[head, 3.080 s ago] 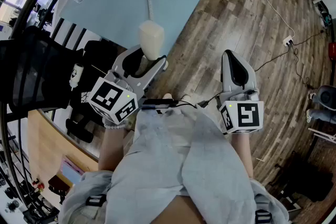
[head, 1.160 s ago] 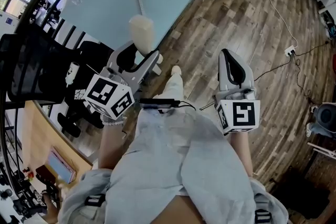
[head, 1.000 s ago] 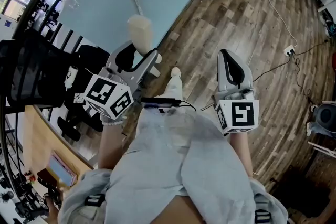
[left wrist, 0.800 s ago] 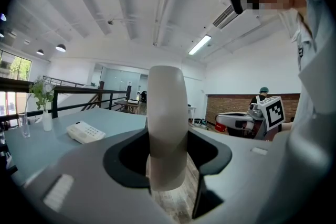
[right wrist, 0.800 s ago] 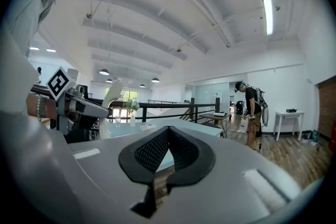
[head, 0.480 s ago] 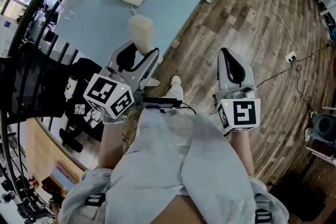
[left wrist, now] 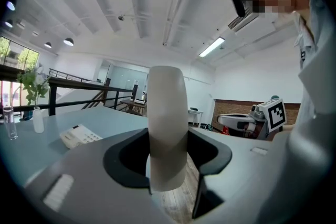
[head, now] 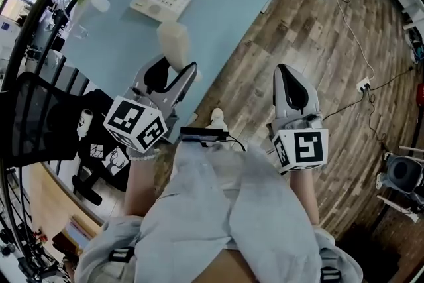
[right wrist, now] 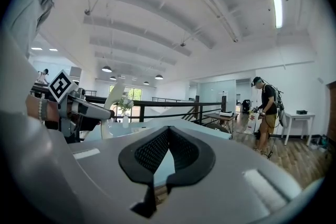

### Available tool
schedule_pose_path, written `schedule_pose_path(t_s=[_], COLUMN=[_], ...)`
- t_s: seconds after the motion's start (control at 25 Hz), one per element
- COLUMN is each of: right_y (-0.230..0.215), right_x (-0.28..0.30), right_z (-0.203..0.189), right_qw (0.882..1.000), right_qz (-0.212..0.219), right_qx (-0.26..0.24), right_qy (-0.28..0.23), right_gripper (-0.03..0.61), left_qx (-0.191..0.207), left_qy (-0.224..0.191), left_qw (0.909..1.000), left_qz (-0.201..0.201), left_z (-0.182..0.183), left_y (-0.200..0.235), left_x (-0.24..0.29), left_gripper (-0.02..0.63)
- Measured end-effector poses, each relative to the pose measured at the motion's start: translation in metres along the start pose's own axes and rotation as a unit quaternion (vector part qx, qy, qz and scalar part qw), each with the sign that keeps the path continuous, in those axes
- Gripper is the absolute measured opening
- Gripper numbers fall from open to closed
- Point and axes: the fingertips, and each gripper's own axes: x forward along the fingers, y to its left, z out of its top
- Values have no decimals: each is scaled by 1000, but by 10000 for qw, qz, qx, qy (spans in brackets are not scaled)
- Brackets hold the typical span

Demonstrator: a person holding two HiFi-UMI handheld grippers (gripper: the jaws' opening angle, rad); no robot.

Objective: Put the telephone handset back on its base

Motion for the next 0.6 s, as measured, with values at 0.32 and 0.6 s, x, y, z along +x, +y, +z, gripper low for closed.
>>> schedule_pose_path(t_s=[0.32, 0.6], right_y=[-1, 12], right_x=[62, 107], right_z=[3, 4], right_qw=[9997, 9985], right_qz=[225, 490], right_qx=[-53, -133], right_qy=[120, 216], right_gripper=[6, 6], left_qx=[-188, -377], left_qy=[23, -18], left_qw=[9997, 9988], left_qz=[126, 304], left_z=[4, 6], left_y=[44, 79], left_x=[23, 29], left_gripper=[207, 207])
